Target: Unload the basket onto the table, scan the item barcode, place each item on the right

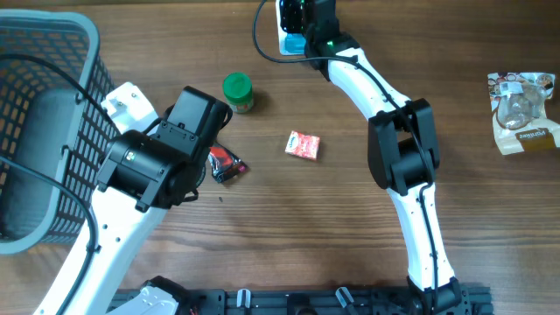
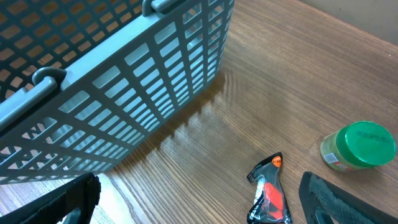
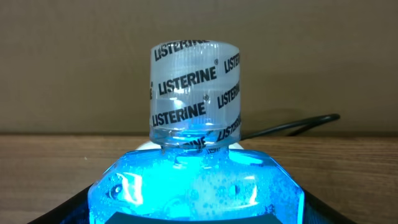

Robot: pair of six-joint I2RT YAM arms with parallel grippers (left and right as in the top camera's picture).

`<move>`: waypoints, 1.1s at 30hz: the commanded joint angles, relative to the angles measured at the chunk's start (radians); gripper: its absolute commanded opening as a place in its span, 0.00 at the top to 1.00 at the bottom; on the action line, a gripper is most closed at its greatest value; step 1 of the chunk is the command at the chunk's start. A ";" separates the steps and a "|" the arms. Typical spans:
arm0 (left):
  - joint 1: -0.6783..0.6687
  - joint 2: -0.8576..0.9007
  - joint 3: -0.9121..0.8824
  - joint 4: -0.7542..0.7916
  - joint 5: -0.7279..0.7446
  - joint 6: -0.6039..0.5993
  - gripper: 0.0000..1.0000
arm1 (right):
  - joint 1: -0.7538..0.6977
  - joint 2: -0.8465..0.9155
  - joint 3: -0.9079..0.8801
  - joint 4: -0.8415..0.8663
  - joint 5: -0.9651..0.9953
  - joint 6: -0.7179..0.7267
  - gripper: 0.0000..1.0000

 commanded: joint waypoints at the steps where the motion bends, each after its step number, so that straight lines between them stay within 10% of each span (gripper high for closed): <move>1: -0.001 0.008 -0.001 0.000 -0.032 -0.006 0.00 | -0.003 0.008 0.014 -0.010 0.025 -0.053 0.73; 33: -0.001 0.008 -0.001 0.000 0.003 -0.030 0.00 | 0.009 0.049 0.014 0.037 -0.032 -0.137 0.74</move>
